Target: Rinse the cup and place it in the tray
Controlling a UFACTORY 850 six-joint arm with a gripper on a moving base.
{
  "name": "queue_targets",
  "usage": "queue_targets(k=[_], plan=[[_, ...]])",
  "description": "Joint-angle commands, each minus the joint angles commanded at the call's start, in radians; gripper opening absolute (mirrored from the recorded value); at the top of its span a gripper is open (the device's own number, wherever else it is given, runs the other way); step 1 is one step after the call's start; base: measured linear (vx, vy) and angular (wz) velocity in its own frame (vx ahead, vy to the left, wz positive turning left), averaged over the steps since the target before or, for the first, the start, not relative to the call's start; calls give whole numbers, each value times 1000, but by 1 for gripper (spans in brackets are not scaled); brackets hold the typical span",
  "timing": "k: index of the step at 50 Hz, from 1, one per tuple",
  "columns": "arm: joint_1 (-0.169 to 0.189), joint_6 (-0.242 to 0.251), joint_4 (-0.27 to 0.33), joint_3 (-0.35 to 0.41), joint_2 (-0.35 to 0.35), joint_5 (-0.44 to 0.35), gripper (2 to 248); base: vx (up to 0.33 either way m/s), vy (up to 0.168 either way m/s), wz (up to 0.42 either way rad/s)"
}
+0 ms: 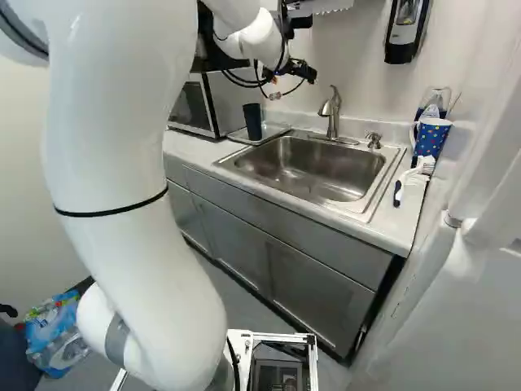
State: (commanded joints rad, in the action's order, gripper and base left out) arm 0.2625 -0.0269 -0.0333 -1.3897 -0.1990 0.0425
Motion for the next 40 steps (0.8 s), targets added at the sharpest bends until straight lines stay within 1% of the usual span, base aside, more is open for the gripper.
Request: queue_targets(k=[17, 40], plan=[[-3, 0, 0, 97, 90, 89, 247, 0, 0, 0], [13, 0, 0, 217, 206, 220, 247, 0, 0, 0]])
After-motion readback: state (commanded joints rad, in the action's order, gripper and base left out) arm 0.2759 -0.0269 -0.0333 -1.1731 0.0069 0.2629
